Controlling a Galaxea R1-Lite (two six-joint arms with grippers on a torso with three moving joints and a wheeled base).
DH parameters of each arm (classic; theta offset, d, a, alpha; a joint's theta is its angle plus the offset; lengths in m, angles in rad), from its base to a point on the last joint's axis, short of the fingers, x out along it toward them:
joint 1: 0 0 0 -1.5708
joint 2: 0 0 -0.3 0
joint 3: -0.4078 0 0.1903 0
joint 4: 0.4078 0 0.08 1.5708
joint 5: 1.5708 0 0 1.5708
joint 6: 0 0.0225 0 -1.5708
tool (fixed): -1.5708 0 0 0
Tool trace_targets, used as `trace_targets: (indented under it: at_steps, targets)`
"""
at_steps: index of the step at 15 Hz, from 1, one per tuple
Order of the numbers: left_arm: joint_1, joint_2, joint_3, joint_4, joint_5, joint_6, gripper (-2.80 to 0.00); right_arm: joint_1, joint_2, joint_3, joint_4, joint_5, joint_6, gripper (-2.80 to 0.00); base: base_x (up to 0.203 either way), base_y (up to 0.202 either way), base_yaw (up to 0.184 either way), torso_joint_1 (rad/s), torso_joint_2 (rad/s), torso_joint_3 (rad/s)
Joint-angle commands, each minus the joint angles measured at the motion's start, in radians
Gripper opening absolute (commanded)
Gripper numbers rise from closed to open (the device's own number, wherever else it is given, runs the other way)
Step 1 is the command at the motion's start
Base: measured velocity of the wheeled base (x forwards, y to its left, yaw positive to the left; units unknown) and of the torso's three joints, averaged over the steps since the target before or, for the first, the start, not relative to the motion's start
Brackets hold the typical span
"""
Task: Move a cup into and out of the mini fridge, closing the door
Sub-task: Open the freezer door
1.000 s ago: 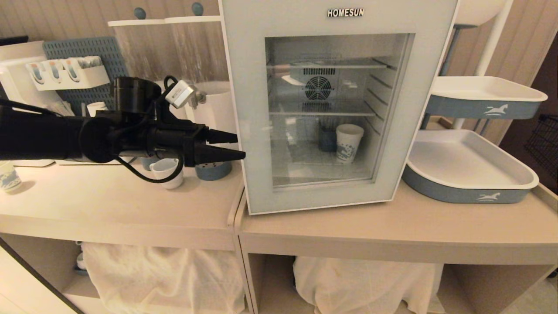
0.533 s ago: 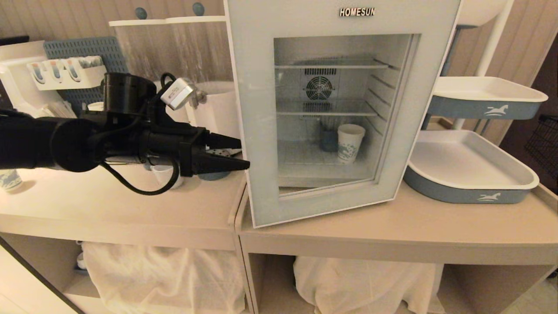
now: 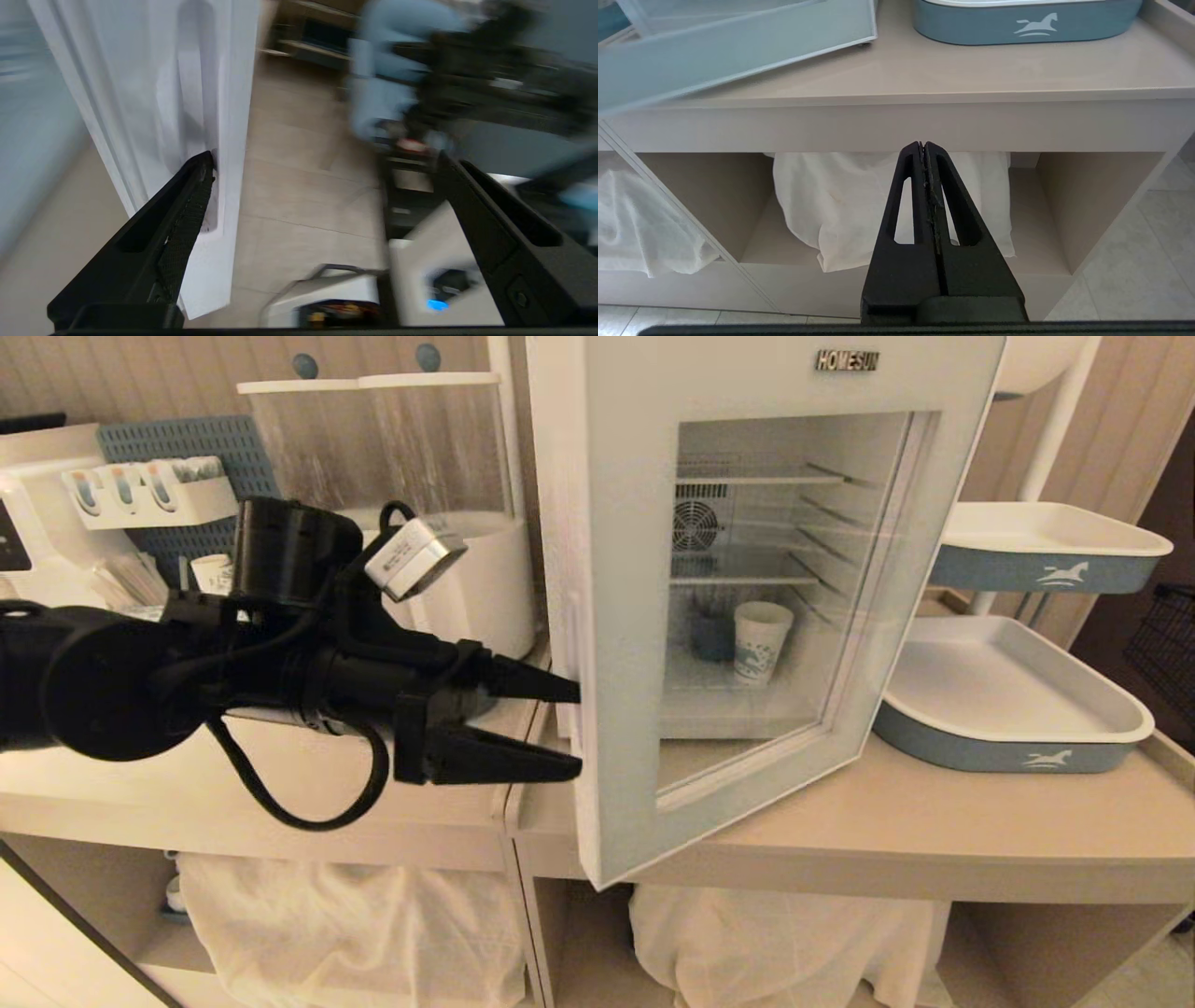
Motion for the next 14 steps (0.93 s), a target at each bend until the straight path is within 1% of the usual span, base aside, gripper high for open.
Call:
trace_targets:
  at_steps: [1,4,5,8,9,10,11,13,14]
  targets:
    - [-0.03,-0.022,0.018,-0.006,0.004,0.002,0.0,0.0,0.001,0.0,0.001,0.0,0.0,-2.8,0.0,0.0,0.0,0.0,0.0,0.0]
    - [-0.121,-0.054,0.052,-0.006,0.005,0.001,0.0,-0.002,0.001,0.0,0.001,0.0,0.0,-2.8,0.0,0.0,0.0,0.0,0.0,0.0]
    - [-0.145,-0.063,0.063,-0.006,0.015,0.001,0.0,-0.002,0.001,0.0,0.001,0.0,0.0,-2.8,0.0,0.0,0.0,0.0,0.0,0.0]
    - [-0.241,-0.1,0.105,-0.006,0.088,0.001,0.0,0.0,0.001,0.0,0.001,0.0,0.0,-2.8,0.0,0.0,0.0,0.0,0.0,0.0]
    - [-0.276,-0.112,0.116,-0.006,0.09,0.001,0.0,0.0,0.001,0.0,0.001,0.0,0.0,-2.8,0.0,0.0,0.0,0.0,0.0,0.0]
    - [-0.293,-0.122,0.123,-0.006,0.092,0.0,0.0,-0.001,0.001,0.0,0.001,0.0,0.0,-2.8,0.0,0.0,0.0,0.0,0.0,0.0]
    - [-0.33,-0.134,0.124,-0.006,0.093,-0.006,0.0,-0.001,0.001,0.0,0.001,0.0,0.0,-2.8,0.0,0.0,0.0,0.0,0.0,0.0]
    - [-0.42,-0.162,0.121,-0.016,0.125,-0.066,0.0,0.0,0.001,0.0,0.001,0.0,0.0,-2.8,0.0,0.0,0.0,0.0,0.0,0.0]
    - [-0.44,-0.173,0.122,-0.03,0.151,-0.096,0.0,-0.002,0.001,0.0,0.001,0.0,0.0,-2.8,0.0,0.0,0.0,0.0,0.0,0.0]
